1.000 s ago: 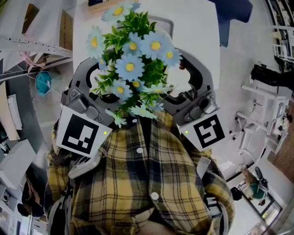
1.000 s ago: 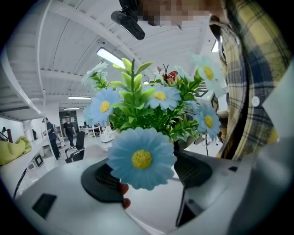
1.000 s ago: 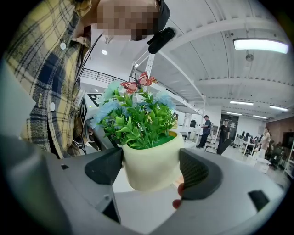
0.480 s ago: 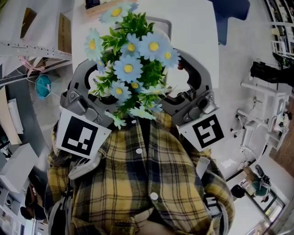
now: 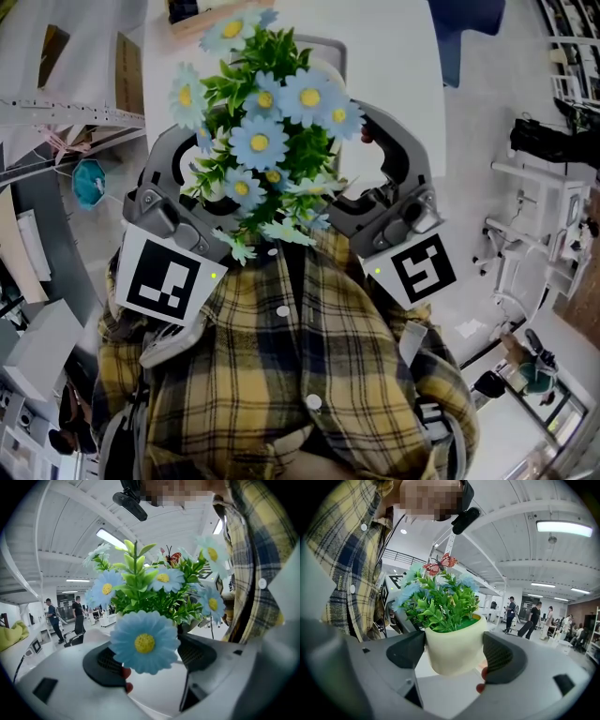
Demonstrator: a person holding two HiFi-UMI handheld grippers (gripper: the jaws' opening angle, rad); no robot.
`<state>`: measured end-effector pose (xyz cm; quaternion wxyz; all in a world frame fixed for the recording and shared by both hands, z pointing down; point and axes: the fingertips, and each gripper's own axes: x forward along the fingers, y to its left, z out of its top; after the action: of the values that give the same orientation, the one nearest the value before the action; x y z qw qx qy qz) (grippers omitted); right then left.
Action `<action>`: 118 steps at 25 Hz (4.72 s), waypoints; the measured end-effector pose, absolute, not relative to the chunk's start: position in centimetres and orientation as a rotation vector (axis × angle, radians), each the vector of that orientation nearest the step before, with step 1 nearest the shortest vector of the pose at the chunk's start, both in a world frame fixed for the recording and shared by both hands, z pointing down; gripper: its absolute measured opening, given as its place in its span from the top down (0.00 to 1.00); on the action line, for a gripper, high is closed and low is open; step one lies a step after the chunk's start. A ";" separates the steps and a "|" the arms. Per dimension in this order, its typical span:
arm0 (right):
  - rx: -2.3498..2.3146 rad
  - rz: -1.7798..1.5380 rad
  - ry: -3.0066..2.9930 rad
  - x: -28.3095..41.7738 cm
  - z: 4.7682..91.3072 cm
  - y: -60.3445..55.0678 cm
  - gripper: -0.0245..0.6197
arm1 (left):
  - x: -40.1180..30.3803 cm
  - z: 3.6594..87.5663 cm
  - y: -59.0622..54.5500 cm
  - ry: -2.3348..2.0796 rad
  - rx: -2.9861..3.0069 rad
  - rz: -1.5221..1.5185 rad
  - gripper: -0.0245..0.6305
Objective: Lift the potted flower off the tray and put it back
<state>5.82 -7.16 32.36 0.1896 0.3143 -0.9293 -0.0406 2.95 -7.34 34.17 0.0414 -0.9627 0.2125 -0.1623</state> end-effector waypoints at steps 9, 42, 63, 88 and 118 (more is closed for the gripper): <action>0.896 -0.061 -2.613 5.7 32.4 -6.9 0.39 | 2.7 34.3 -7.0 0.629 -2.977 -0.527 0.45; 0.837 0.119 -2.604 5.7 33.2 -6.1 0.39 | 2.7 34.9 -6.0 0.640 -3.070 -0.662 0.45; 0.793 0.090 -2.555 5.8 32.7 -6.3 0.39 | 2.9 34.4 -6.1 0.693 -3.082 -0.577 0.45; 0.825 0.035 -2.481 5.8 32.7 -6.8 0.39 | 2.7 34.5 -6.8 0.696 -3.024 -0.553 0.45; 0.963 -0.102 -2.537 5.7 20.7 -2.3 0.57 | -3.3 26.2 -1.7 1.016 -3.007 -0.357 0.56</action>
<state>5.74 -2.28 20.66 0.2114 0.3465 -0.9132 -0.0366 -3.28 -1.74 26.23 -0.0261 -0.9411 0.3180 -0.1118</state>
